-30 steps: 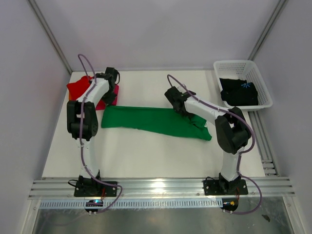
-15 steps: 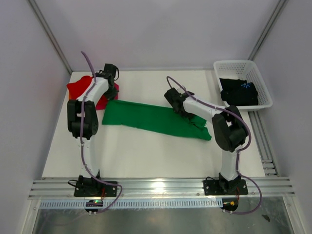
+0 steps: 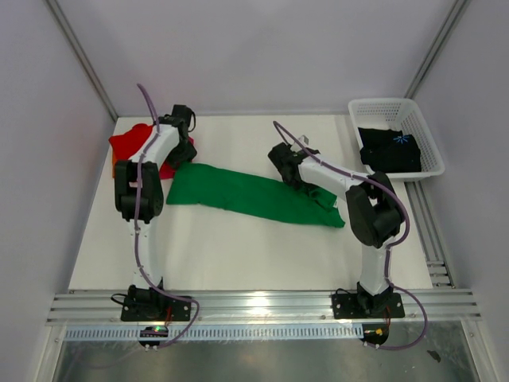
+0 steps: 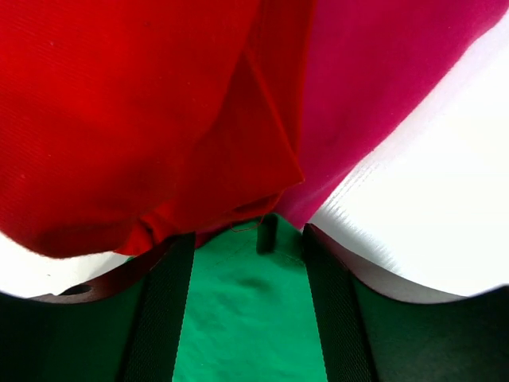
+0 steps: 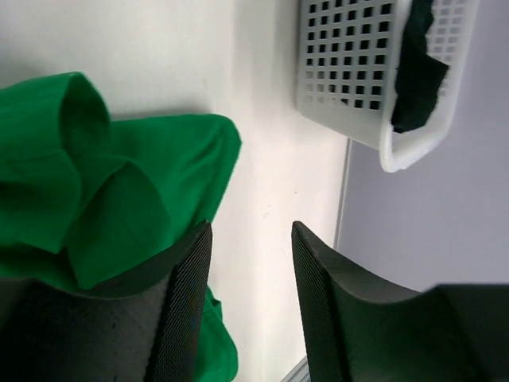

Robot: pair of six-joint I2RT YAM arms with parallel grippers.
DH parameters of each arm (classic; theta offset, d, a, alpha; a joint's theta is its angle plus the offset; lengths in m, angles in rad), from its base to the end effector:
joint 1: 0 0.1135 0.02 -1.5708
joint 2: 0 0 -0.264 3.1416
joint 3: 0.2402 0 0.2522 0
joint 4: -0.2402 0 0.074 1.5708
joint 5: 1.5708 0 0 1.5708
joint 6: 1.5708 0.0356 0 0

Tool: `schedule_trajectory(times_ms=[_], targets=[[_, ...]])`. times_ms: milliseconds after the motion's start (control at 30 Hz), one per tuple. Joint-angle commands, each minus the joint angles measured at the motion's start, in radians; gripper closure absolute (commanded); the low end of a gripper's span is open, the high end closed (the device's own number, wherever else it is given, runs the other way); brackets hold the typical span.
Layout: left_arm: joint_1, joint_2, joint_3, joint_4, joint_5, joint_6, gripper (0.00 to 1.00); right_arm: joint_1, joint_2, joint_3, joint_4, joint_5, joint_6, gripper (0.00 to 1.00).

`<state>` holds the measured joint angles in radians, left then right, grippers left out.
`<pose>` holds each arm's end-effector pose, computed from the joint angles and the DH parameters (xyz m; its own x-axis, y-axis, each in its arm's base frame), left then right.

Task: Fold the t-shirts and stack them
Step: Fold the other side of the tshirt into a rectangle

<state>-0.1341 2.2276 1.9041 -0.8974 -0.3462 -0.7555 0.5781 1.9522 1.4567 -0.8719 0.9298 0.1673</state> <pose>0.4668 -0.0508 0.2006 -0.6849 -0.5584 -0.4681 -0.6307 0.7760 -0.0030 0.3351 0.1846 0.2015 -0.8406 -0.4296 -0.3299 -0.0519 0.6702 -0.7404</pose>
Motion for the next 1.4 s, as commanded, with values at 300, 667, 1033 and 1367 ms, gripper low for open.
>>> schedule_trajectory(times_ms=[300, 667, 1033, 1367], targets=[[0.013, -0.175, 0.020, -0.034, 0.027, 0.087, 0.35, 0.019, -0.266, -0.056, 0.069, 0.120, 0.172, 0.47], [0.013, -0.209, -0.005, -0.074, 0.024, 0.119, 0.35, 0.129, -0.357, -0.180, 0.300, -0.236, 0.029, 0.47], [0.013, -0.249, -0.056, -0.067, 0.018, 0.133, 0.35, 0.147, -0.204, -0.185, 0.363, -0.370, 0.072, 0.47], [0.013, -0.302, -0.085, -0.075, -0.027, 0.176, 0.35, 0.118, -0.072, -0.121, 0.312, -0.310, 0.155, 0.47]])
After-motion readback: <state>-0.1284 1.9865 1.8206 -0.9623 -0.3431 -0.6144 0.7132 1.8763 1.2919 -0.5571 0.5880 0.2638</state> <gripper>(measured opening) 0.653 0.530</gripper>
